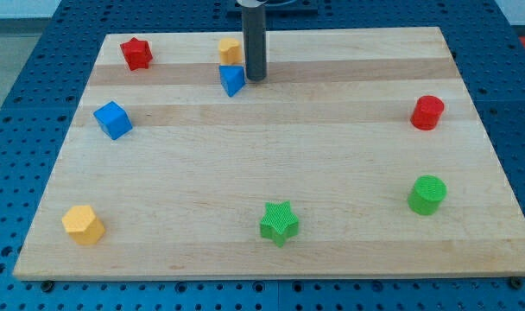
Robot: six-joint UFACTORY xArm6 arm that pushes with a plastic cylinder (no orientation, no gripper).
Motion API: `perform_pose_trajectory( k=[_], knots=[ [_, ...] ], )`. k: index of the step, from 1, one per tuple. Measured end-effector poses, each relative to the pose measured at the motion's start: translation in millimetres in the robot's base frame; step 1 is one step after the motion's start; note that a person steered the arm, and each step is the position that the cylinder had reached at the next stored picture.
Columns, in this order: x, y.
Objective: Move the blue triangle to the top left of the blue cube
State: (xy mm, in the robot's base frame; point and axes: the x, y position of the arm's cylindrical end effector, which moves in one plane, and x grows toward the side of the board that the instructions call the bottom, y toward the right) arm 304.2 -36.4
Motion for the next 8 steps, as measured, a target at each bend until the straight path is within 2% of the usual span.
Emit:
perform_pose_trajectory(
  k=[6, 7, 8],
  knots=[
    [55, -115],
    [49, -75],
    [10, -65]
  ],
)
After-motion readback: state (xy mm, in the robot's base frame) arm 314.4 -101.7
